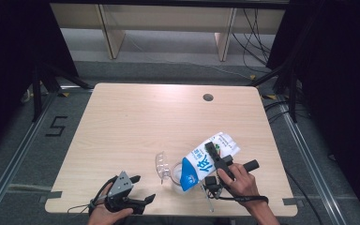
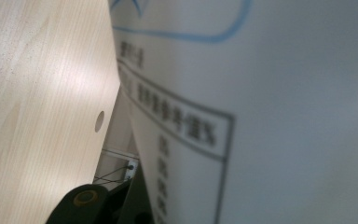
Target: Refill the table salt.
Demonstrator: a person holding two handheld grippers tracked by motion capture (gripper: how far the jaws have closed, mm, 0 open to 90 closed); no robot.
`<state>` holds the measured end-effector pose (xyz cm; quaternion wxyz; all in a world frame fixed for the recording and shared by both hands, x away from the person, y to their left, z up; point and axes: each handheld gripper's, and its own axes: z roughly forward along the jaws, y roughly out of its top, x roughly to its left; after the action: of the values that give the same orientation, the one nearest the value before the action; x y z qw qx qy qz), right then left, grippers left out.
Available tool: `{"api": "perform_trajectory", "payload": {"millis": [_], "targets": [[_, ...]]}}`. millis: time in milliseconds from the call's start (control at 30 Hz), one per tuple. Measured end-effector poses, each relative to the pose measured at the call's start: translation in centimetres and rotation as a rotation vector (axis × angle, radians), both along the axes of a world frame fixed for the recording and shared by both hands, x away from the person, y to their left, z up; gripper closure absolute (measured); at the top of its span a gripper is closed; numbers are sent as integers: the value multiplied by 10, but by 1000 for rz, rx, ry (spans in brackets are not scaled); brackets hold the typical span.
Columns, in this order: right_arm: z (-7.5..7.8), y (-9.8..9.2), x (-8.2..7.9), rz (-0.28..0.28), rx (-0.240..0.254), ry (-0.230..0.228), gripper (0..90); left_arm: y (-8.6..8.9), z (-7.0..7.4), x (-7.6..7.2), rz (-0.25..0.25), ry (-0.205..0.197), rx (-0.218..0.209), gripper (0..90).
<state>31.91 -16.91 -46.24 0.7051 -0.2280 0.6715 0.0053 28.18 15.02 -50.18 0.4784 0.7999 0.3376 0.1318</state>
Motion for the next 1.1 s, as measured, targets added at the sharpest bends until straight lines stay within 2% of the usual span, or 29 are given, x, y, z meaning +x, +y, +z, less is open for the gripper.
{"api": "perform_trajectory", "payload": {"millis": [33,100,300,367,400,433,500,667,700,767,800,833,900,933,967,1100], "targets": [[2,1,0,8,-20,-10,784,-1,0,0,3,4,-10,151],[0,0,0,-1,5,0,784,0,0,0,2,2,-3,151],[-2,0,0,1,11,13,784,0,0,0,2,2,-1,151],[-1,1,0,7,-1,11,784,-1,0,0,0,2,-12,151],[-1,1,-1,-5,9,22,784,-1,0,0,0,2,-12,151],[2,3,0,14,-18,9,784,-1,0,-1,2,3,-7,151],[-2,1,-1,-1,50,30,784,-1,0,0,3,3,-8,151],[0,0,2,5,54,47,784,-1,-1,0,-2,2,-15,151],[-1,-1,0,-17,72,64,784,-1,-1,0,-3,2,-15,151],[-1,-1,0,-18,119,85,784,-1,0,-1,2,3,-8,151],[0,-2,0,-23,117,85,784,-1,0,-1,2,3,-7,151],[-3,-1,1,-12,162,101,784,-1,0,-1,2,3,-7,151],[-1,-1,3,30,169,106,784,-1,0,0,-1,2,-7,151],[2,-2,2,0,139,100,784,-1,0,-1,2,4,-8,151],[2,-2,3,3,124,105,784,-1,0,-1,2,3,-9,151],[-1,-2,2,-3,153,133,783,-1,-1,0,2,5,-10,151]]}}
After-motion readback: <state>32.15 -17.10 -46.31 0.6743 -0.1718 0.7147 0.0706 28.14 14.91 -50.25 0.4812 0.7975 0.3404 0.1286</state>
